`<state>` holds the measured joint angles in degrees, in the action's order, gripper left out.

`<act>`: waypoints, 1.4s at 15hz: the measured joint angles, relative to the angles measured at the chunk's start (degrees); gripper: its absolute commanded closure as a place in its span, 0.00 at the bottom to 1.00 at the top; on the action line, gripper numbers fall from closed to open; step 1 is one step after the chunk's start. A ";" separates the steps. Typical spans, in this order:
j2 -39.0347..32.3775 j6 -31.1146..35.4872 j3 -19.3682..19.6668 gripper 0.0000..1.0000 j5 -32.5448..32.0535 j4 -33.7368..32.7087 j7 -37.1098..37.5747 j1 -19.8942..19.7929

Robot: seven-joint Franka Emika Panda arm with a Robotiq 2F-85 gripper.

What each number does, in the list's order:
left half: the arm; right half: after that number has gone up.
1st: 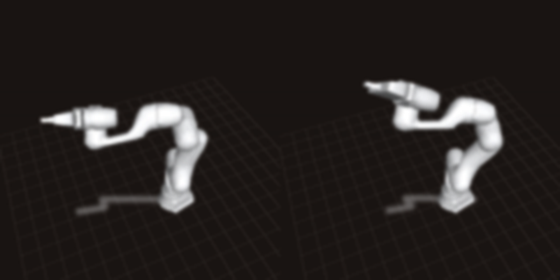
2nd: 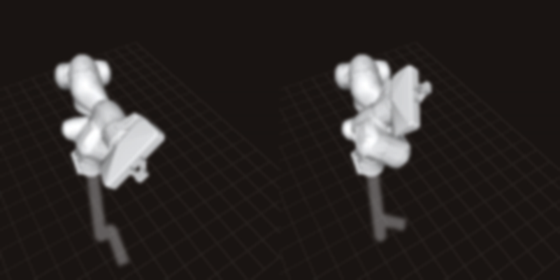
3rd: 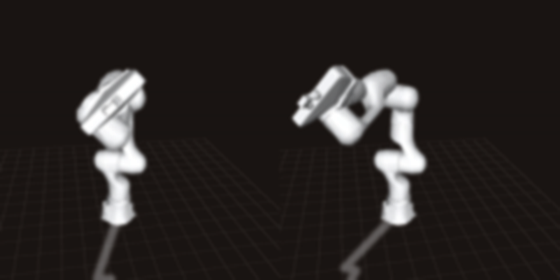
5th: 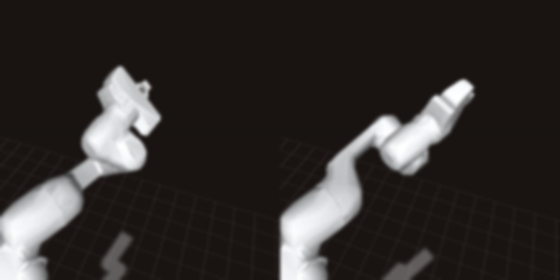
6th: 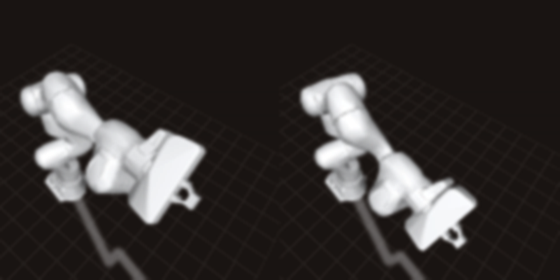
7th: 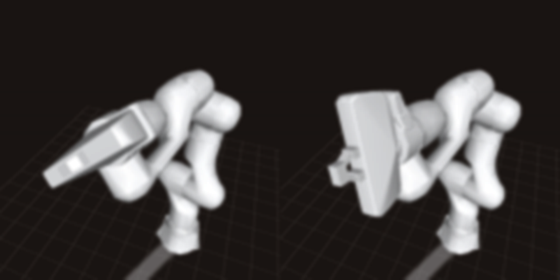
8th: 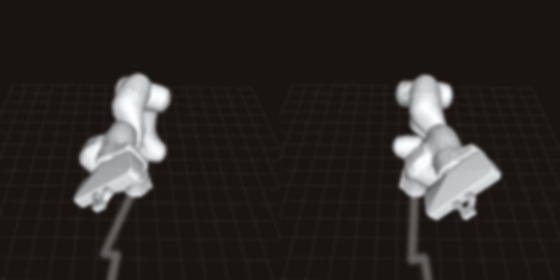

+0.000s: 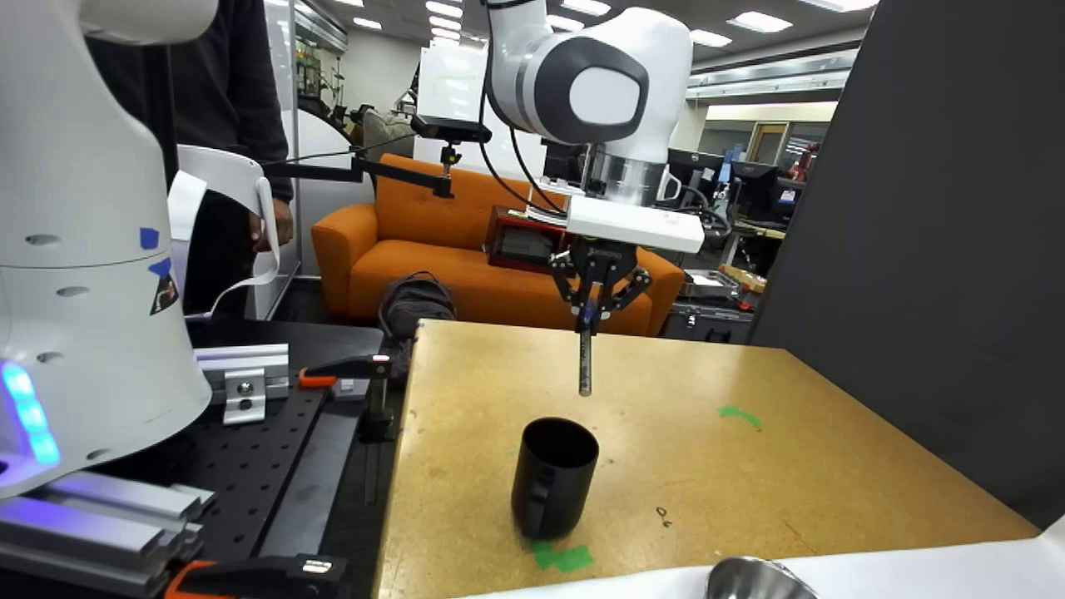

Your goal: Put the marker in the black cup

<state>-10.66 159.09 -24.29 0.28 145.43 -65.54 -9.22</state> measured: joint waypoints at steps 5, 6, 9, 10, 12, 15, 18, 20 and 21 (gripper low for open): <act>-2.62 1.78 -14.38 0.96 20.91 0.72 -23.58 -18.95; -2.56 1.58 -15.57 0.96 24.55 0.72 -27.99 -21.57; -1.47 -0.12 -18.17 0.96 32.72 0.84 -36.89 -27.17; -0.86 -0.88 -18.80 0.96 35.11 0.97 -39.13 -28.48; 0.84 -2.77 -19.74 0.96 39.83 1.41 -43.04 -30.49; 4.08 -5.87 -20.28 0.96 46.32 2.76 -47.65 -32.02; 7.77 -8.88 -20.11 0.96 52.66 5.13 -52.00 -33.14; 10.17 -11.23 -16.70 0.96 56.35 7.04 -55.65 -31.98; 10.93 -12.33 -12.08 0.96 57.73 7.86 -57.76 -29.00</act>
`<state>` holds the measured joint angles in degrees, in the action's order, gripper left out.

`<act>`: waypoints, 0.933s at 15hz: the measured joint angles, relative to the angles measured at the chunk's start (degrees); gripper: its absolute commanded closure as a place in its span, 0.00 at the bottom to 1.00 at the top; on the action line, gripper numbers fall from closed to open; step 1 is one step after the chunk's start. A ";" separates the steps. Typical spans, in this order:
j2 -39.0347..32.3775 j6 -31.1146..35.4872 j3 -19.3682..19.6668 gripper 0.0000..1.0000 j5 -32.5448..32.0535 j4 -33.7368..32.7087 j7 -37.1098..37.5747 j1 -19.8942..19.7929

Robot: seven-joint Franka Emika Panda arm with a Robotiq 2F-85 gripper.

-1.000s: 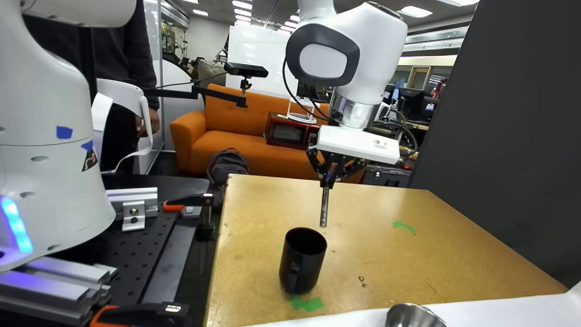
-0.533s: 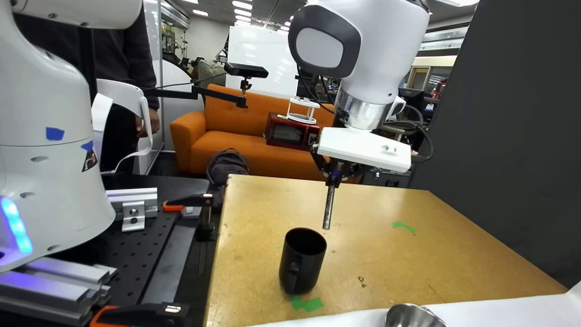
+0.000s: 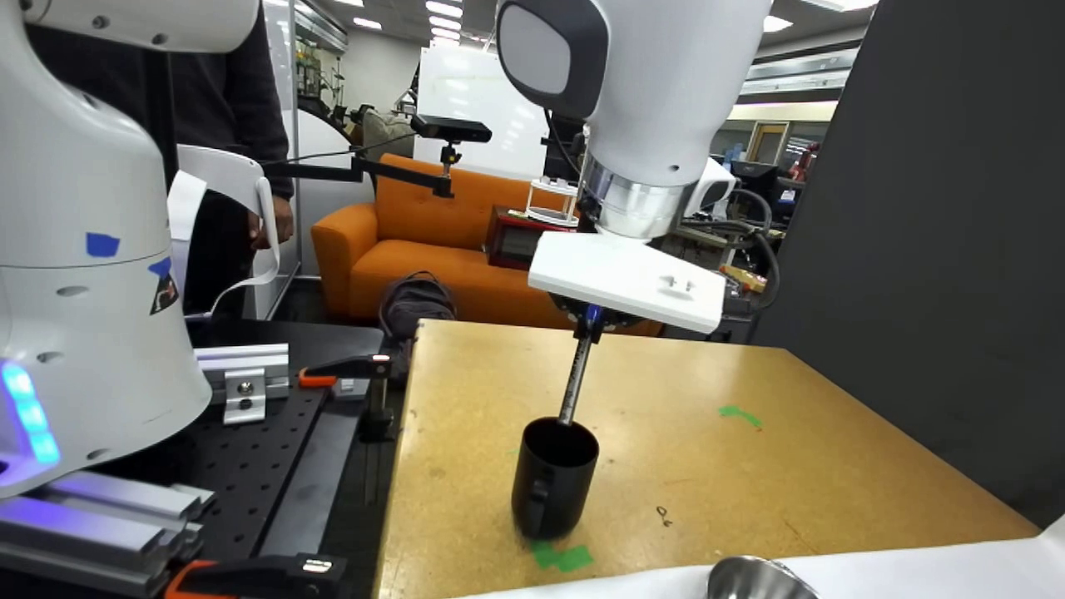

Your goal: Put the marker in the black cup

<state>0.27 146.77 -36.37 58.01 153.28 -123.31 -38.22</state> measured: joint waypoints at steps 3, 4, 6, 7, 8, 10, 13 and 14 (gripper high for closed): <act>0.14 -2.37 14.14 0.96 1.24 1.53 -5.73 9.07; -0.16 -3.03 18.44 0.96 1.26 1.65 -7.13 12.26; -1.09 -3.74 24.77 0.96 1.28 1.54 -8.82 18.05; -1.48 -3.98 26.79 0.96 1.29 1.36 -9.22 20.44; -1.84 -4.22 28.33 0.96 1.29 1.09 -9.39 22.58; -2.49 -4.58 30.37 0.96 1.30 0.43 -9.41 26.04; -2.84 -5.39 32.52 0.96 1.32 -0.30 -9.55 29.06; -3.03 -5.71 33.21 0.96 1.70 -0.42 -10.25 29.45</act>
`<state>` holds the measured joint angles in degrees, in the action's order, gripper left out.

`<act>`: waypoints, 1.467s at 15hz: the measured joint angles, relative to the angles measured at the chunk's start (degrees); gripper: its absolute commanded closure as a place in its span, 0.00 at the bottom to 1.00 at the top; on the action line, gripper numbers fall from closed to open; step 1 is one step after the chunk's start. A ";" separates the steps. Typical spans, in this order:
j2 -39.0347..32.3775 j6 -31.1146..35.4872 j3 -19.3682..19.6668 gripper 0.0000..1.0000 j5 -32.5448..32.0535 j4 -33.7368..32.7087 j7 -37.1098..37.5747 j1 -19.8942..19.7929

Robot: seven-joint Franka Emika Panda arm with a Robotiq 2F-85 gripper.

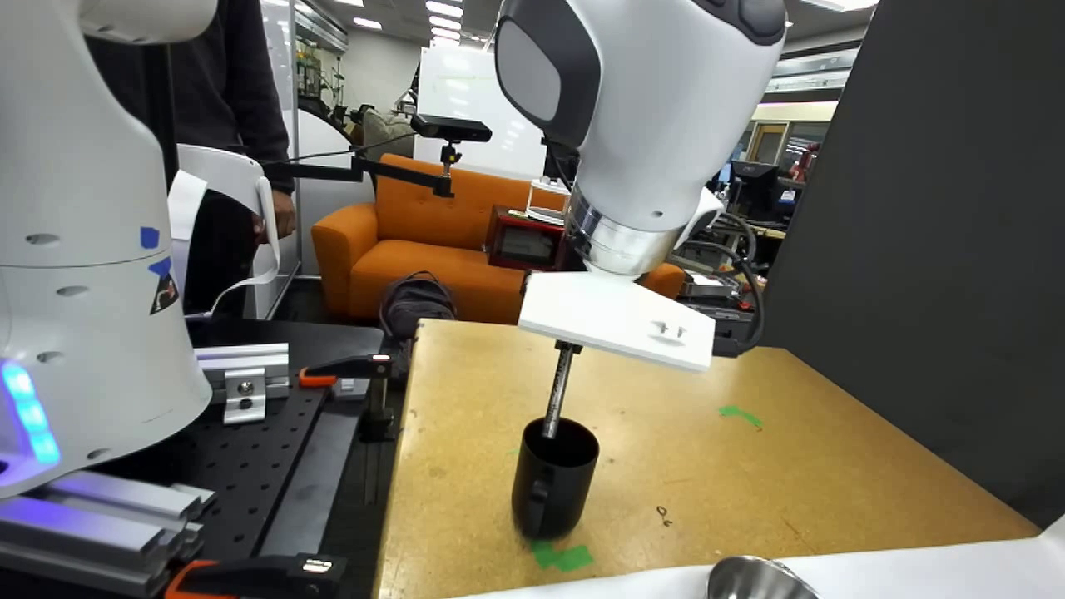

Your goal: Put the marker in the black cup

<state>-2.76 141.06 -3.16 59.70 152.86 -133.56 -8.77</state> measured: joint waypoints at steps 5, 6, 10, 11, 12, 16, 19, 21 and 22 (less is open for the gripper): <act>-6.00 -1.72 2.98 0.96 5.52 -1.80 -8.43 0.29; -7.78 -2.09 3.29 0.58 6.51 -2.48 -9.99 0.29; -13.52 -3.00 3.52 0.37 8.43 -5.63 -13.05 0.30; -14.42 -3.23 3.52 0.31 8.45 -6.37 -13.07 0.33; -15.12 -3.42 3.52 0.23 8.45 -7.00 -13.07 0.35; -16.12 -3.77 3.52 0.01 8.45 -8.53 -13.04 0.61; -15.75 -0.20 3.43 0.00 8.39 -8.60 -9.22 3.06; -14.60 5.55 3.03 0.00 7.30 -8.00 -3.35 6.77; -13.66 8.84 2.64 0.00 5.99 -7.32 0.63 8.96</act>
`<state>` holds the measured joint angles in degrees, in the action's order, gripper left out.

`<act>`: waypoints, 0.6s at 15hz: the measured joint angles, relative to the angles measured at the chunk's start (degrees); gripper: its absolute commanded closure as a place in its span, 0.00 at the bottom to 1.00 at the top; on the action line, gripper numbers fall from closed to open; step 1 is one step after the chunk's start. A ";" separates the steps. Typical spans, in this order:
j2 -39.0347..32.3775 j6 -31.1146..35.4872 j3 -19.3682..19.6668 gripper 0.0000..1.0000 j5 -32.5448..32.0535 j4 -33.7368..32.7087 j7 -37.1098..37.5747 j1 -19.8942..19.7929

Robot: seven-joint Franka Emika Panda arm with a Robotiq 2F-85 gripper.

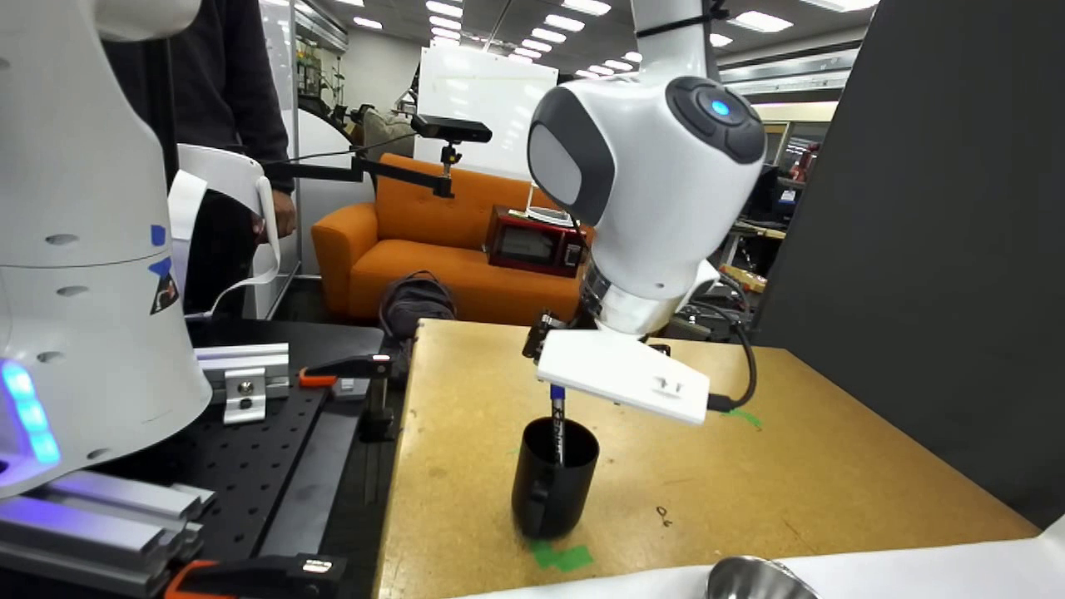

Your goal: Put the marker in the black cup

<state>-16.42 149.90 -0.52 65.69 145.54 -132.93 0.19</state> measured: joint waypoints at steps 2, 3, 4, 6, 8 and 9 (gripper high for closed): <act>2.21 6.22 -0.66 0.00 -4.87 2.19 9.34 4.50; 3.13 8.85 -0.57 0.00 -8.33 3.68 14.59 6.85; 3.78 11.16 0.07 0.00 -12.04 5.39 19.72 9.41; 4.30 14.41 2.68 0.00 -20.59 8.62 29.89 14.54; 4.33 15.44 7.20 0.00 -30.74 10.55 40.02 19.77; 4.34 15.50 10.00 0.00 -36.07 10.91 44.99 22.60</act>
<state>-12.08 165.40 9.48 29.63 156.45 -87.94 22.79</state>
